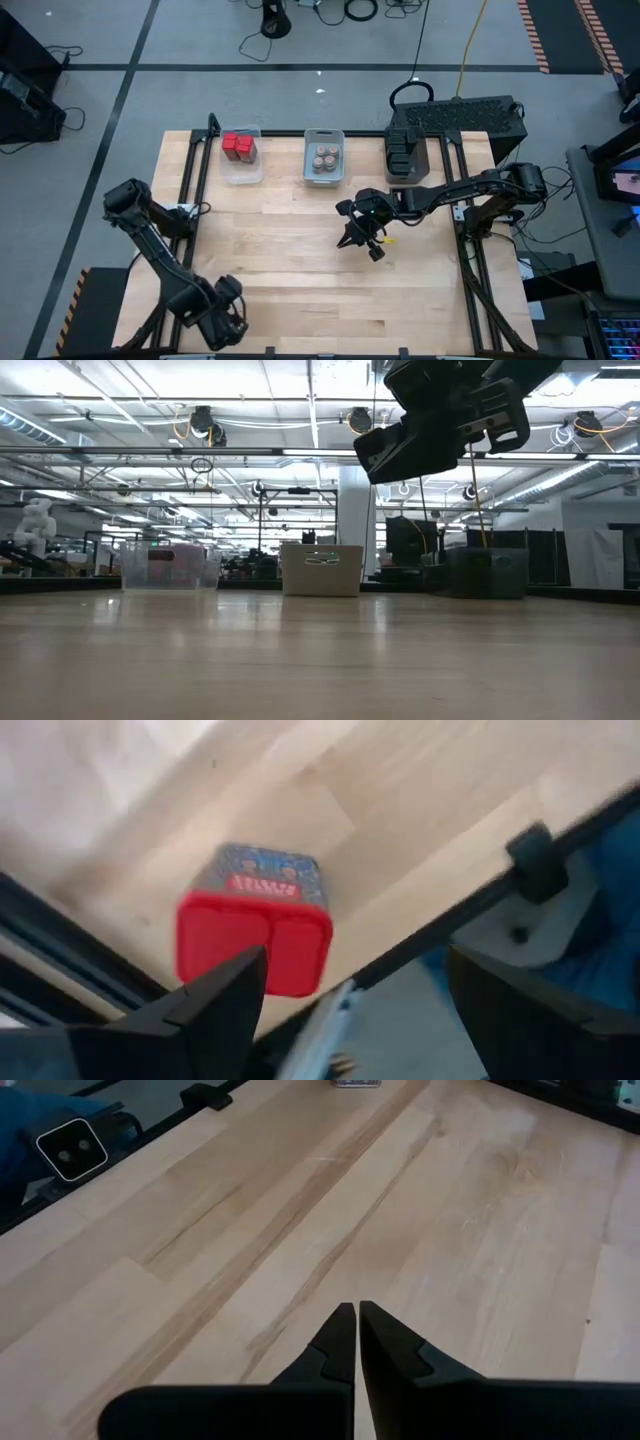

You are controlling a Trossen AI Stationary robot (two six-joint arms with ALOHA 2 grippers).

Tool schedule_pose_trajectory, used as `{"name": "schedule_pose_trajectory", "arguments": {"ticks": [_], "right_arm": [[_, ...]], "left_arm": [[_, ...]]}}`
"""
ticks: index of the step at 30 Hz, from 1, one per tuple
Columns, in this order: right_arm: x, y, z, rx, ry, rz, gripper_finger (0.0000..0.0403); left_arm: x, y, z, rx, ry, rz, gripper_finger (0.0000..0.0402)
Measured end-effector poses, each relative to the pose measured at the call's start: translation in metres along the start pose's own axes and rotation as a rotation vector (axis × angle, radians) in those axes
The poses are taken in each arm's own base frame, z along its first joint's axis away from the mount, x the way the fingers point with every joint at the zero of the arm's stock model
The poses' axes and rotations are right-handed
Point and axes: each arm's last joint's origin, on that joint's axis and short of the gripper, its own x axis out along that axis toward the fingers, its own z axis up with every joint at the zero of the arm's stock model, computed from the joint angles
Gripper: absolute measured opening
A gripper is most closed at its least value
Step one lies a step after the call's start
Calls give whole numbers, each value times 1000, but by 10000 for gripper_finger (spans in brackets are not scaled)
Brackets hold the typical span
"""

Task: Sort spices by type
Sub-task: Put the red seasoning can into the transparent bin

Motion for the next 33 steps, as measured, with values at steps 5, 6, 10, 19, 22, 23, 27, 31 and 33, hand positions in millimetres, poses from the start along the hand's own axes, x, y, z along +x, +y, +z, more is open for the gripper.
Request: {"name": "schedule_pose_trajectory", "arguments": {"ticks": [5, 6, 10, 19, 22, 23, 27, 31, 33], "right_arm": [[0, -1, 1, -9, -12, -10, 0], [0, -1, 2, -11, -18, -14, 0], [-1, -5, 6, 7, -60, -39, 0], [-3, -11, 8, 110, -84, -114, 0], [-3, -13, 7, 165, -66, -181, 0], [-3, -13, 7, 182, -63, -196, 0], [-3, -14, 7, 240, -65, -227, 0], [-3, -14, 7, 276, -69, -228, 0], [-3, -14, 7, 288, -72, -248, 0]], "left_arm": [[-9, -1, 14, 309, 7, 39, 309], [-11, -2, 14, 379, 14, 34, 309], [-13, -2, 17, 571, 50, 31, 309], [-14, 5, 20, 762, 39, 110, 309], [-14, 4, 18, 852, 31, 95, 309], [-13, 4, 16, 890, 34, 96, 309], [-12, 10, 4, 1019, 43, 131, 309], [-11, 16, -9, 1127, 52, 157, 309], [-10, 18, -16, 1189, 58, 160, 309]]}}
